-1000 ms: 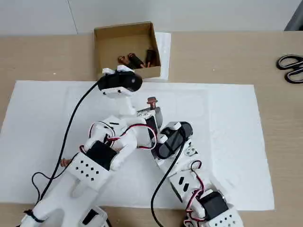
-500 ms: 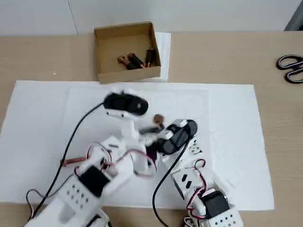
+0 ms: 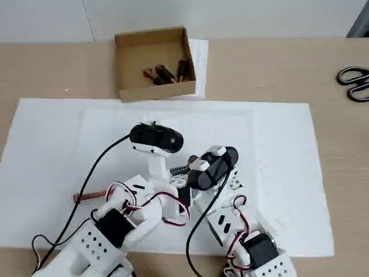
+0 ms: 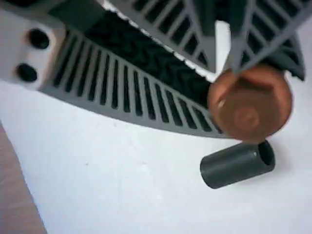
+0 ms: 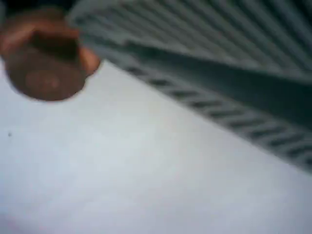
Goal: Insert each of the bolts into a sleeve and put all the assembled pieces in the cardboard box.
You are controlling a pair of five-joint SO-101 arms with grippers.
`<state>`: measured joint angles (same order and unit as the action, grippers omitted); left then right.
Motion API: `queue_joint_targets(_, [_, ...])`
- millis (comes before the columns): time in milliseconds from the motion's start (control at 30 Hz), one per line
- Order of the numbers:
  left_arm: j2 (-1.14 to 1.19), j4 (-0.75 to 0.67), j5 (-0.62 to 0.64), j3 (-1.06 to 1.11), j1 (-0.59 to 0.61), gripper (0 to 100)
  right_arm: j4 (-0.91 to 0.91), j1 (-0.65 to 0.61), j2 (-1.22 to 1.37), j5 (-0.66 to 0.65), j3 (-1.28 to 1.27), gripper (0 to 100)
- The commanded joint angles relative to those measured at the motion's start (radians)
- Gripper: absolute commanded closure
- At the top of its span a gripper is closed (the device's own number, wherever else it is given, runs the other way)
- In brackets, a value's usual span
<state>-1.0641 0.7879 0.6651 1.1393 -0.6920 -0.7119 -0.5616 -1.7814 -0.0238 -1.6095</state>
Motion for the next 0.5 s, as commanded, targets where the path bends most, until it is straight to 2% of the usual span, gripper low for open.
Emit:
queue_joint_targets(0, [-0.023, 0.014, -0.012, -0.002, 0.009, 99, 0.027, -0.007, -0.013, 0.011, 0.071, 99.6])
queue_joint_targets(167, [-0.025, 0.012, -0.012, -0.012, 0.1, 99, 0.025, -0.007, -0.013, 0.012, 0.069, 99.6])
queue_joint_targets(333, [-0.025, 0.014, -0.069, -0.01, 0.11, 98, 0.025, -0.007, -0.013, 0.014, 0.063, 99.6])
queue_joint_targets(467, [-0.021, 0.012, -0.069, -0.016, 0.112, 87, 0.025, -0.007, -0.007, 0.015, 0.058, 99.5])
